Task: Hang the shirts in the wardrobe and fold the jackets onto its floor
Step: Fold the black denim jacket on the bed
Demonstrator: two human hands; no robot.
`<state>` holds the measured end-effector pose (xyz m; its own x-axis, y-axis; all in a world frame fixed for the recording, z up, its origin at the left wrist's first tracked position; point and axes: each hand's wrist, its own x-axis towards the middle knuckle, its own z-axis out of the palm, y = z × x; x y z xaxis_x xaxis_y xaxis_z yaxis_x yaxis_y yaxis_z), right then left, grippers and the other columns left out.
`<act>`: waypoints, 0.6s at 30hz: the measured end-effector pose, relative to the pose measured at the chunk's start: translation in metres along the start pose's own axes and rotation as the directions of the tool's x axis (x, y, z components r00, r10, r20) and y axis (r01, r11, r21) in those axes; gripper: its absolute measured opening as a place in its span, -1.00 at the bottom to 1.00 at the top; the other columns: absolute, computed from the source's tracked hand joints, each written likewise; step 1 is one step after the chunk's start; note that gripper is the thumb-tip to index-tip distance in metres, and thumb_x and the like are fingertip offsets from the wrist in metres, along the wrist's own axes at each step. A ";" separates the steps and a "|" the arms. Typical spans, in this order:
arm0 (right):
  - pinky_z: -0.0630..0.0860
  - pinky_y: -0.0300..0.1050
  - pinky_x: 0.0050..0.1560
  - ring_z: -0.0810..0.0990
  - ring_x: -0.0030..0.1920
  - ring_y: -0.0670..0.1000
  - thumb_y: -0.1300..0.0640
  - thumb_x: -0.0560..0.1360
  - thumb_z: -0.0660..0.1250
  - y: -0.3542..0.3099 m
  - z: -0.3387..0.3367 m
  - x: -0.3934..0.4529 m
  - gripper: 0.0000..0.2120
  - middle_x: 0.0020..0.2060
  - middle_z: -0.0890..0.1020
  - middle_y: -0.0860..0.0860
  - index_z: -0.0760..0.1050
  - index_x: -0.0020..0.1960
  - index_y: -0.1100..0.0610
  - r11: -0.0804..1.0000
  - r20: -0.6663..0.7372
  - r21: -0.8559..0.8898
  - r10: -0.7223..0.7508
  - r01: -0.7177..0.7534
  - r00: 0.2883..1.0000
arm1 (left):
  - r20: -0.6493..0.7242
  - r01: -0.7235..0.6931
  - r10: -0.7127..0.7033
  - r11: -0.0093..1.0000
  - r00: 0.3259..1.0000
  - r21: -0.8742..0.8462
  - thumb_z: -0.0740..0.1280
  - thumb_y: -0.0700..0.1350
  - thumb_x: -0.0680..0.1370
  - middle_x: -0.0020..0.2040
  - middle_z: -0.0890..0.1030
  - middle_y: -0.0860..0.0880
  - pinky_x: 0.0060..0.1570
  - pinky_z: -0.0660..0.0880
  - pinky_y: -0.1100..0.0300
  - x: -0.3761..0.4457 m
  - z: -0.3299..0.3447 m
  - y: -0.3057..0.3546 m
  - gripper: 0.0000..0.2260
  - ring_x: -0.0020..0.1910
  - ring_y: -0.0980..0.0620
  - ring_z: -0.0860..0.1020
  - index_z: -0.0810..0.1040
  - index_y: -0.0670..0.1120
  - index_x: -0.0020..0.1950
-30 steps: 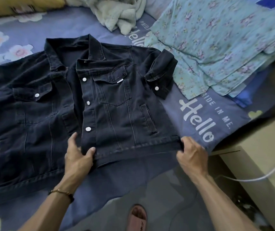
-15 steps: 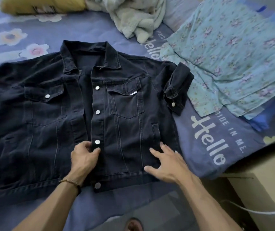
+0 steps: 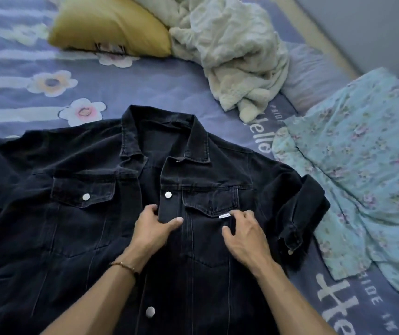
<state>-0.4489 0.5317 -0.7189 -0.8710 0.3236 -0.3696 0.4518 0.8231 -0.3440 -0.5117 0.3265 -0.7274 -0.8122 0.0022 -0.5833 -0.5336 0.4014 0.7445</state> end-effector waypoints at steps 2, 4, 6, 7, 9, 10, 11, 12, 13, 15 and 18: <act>0.47 -0.03 0.13 0.48 0.21 0.06 -0.06 0.58 0.21 -0.005 0.000 0.021 -0.66 0.21 0.47 0.00 0.44 0.31 0.02 0.999 -0.006 -0.021 0.037 -0.037 0.999 | -0.144 -0.065 0.079 0.993 0.987 0.101 0.48 -0.12 0.48 -0.08 0.60 0.10 -0.04 0.61 0.04 0.013 0.002 0.011 -0.76 -0.17 0.04 0.62 0.58 0.02 0.11; 0.46 -0.06 0.05 0.52 0.15 0.06 -0.07 0.57 0.20 -0.006 -0.004 0.039 -0.71 0.15 0.53 -0.01 0.50 0.22 0.02 0.992 -0.012 -0.045 0.116 -0.117 0.993 | -0.234 -0.051 0.092 0.983 0.968 0.175 0.42 -0.17 0.48 -0.11 0.59 0.10 -0.08 0.61 0.07 0.021 -0.009 0.003 -0.78 -0.26 0.05 0.60 0.63 0.03 0.10; 0.48 -0.07 -0.04 0.57 0.03 0.09 -0.06 0.56 0.20 -0.008 -0.013 0.055 -0.77 0.05 0.59 0.00 0.54 0.07 0.03 0.985 -0.033 -0.046 0.163 -0.164 0.986 | -0.224 -0.015 0.075 0.966 0.972 0.259 0.38 -0.18 0.46 -0.10 0.56 0.08 -0.14 0.58 0.05 0.022 -0.022 -0.010 -0.73 -0.26 0.01 0.59 0.56 0.03 0.14; 0.50 -0.06 -0.05 0.59 -0.03 0.10 -0.05 0.56 0.21 -0.010 -0.019 0.064 -0.79 0.01 0.60 0.00 0.54 -0.01 0.03 0.986 -0.053 -0.039 0.159 -0.161 0.986 | -0.213 -0.019 0.099 0.937 0.972 0.349 0.38 -0.17 0.46 -0.05 0.54 0.05 -0.17 0.55 0.06 0.024 -0.026 -0.013 -0.71 -0.22 0.00 0.58 0.53 0.02 0.17; 0.50 -0.04 -0.06 0.59 -0.06 0.12 -0.01 0.57 0.23 -0.013 -0.029 0.087 -0.83 0.02 0.57 0.01 0.54 0.00 0.05 0.994 -0.097 0.016 0.111 -0.110 0.989 | -0.241 -0.076 0.240 0.838 0.940 0.540 0.43 -0.13 0.46 0.03 0.52 0.00 -0.22 0.48 0.09 0.039 -0.024 -0.004 -0.70 -0.13 -0.04 0.56 0.52 -0.05 0.18; 0.47 -0.04 -0.06 0.58 -0.04 0.12 0.01 0.58 0.24 -0.014 -0.033 0.098 -0.82 0.08 0.53 0.01 0.53 0.08 0.05 0.996 -0.132 0.048 0.083 -0.077 0.988 | -0.268 -0.129 0.341 0.801 0.901 0.585 0.45 -0.11 0.45 0.03 0.52 -0.04 -0.24 0.49 0.07 0.048 -0.020 0.009 -0.70 -0.09 -0.08 0.56 0.54 -0.09 0.16; 0.46 -0.04 -0.04 0.57 0.01 0.12 0.03 0.58 0.25 -0.014 -0.039 0.115 -0.79 0.14 0.49 0.01 0.51 0.17 0.06 0.996 -0.172 0.064 0.071 -0.061 0.982 | -0.284 -0.194 0.443 0.766 0.850 0.613 0.47 -0.11 0.44 0.02 0.54 -0.08 -0.23 0.51 0.02 0.063 -0.014 0.029 -0.70 -0.06 -0.12 0.55 0.56 -0.12 0.13; 0.44 -0.03 0.01 0.53 0.08 0.11 0.05 0.58 0.24 -0.013 -0.044 0.130 -0.74 0.19 0.47 0.02 0.48 0.25 0.08 0.996 -0.216 0.063 0.069 -0.056 0.974 | -0.280 -0.261 0.546 0.712 0.790 0.652 0.48 -0.12 0.43 0.00 0.56 -0.12 -0.20 0.52 -0.03 0.075 -0.008 0.049 -0.71 -0.04 -0.16 0.56 0.58 -0.15 0.11; 0.42 0.00 0.09 0.48 0.18 0.12 0.06 0.59 0.24 -0.010 -0.049 0.150 -0.69 0.24 0.46 0.05 0.44 0.31 0.11 0.998 -0.251 0.030 0.058 -0.052 0.966 | -0.250 -0.307 0.619 0.650 0.745 0.695 0.48 -0.11 0.44 -0.01 0.58 -0.14 -0.16 0.53 -0.07 0.095 -0.001 0.065 -0.71 -0.04 -0.19 0.56 0.58 -0.17 0.11; 0.33 0.05 0.26 0.37 0.33 0.14 0.05 0.59 0.23 -0.003 -0.061 0.183 -0.55 0.35 0.42 0.12 0.32 0.43 0.17 0.995 -0.213 -0.033 0.083 -0.092 0.973 | -0.183 -0.287 0.589 0.612 0.787 0.737 0.43 -0.01 0.48 0.05 0.58 -0.17 -0.07 0.51 -0.11 0.127 0.008 0.090 -0.62 0.03 -0.22 0.55 0.54 -0.18 0.21; 0.30 0.06 0.32 0.34 0.39 0.20 -0.11 0.55 0.30 0.011 -0.071 0.226 -0.37 0.38 0.39 0.16 0.22 0.49 0.18 0.980 0.008 -0.174 0.104 -0.101 0.995 | -0.096 -0.100 0.240 0.691 0.966 0.715 0.34 0.25 0.51 0.23 0.51 -0.15 0.09 0.47 -0.06 0.167 0.020 0.109 -0.37 0.19 -0.18 0.50 0.36 -0.13 0.41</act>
<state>-0.6547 0.6467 -0.7451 -0.8177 0.4038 -0.4103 0.4972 0.8546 -0.1499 -0.7007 0.3887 -0.7504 -0.9353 0.0103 -0.3537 -0.1187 0.9325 0.3410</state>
